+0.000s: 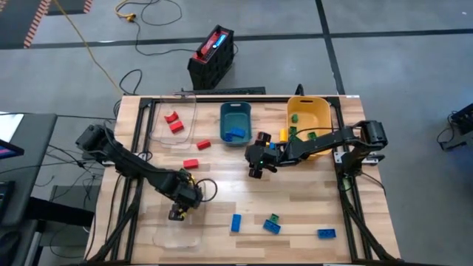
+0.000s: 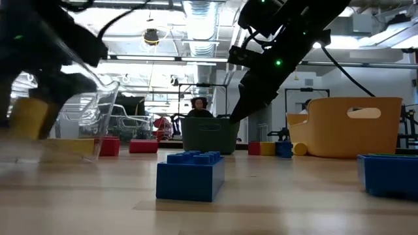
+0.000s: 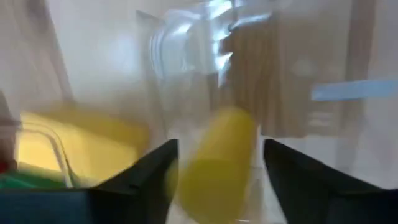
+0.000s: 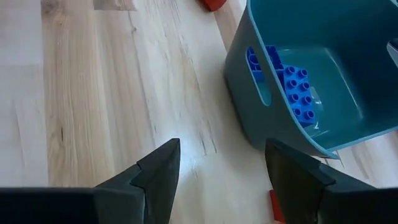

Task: Sort blocks
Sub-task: Put the yellow block into the bottom transparent bin, then put the red block into the top transparent bin

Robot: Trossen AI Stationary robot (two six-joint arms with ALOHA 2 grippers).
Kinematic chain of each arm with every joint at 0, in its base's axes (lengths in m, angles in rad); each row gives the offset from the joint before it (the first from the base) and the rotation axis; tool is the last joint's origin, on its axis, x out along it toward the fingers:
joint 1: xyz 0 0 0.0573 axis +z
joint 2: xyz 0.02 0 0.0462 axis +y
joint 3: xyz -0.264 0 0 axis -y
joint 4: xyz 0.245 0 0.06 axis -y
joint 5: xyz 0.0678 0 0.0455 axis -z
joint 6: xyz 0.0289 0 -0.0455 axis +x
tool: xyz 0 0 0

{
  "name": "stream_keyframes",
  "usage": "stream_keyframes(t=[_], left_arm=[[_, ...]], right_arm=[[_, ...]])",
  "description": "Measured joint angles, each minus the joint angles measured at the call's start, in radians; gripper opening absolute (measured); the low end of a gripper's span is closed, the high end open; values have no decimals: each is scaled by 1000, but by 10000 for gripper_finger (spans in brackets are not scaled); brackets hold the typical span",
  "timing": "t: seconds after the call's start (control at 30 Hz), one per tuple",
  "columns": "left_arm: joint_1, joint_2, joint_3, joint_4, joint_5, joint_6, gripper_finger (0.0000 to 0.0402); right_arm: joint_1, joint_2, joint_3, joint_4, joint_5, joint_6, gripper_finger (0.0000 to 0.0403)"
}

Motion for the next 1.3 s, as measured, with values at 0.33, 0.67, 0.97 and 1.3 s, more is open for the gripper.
stream_keyframes(t=[0.33,0.67,0.97,1.3], left_arm=[[-5,-25,117,-71,-29,3,266],[-4,-78,217,-226,-150,37,244],[245,-173,221,-338,-369,11,223],[623,-28,221,-147,-229,347,210]], right_arm=[[18,0,0,6,0,19,243],[38,0,0,32,0,20,243],[67,0,0,68,0,19,243],[87,0,0,51,23,23,243]])
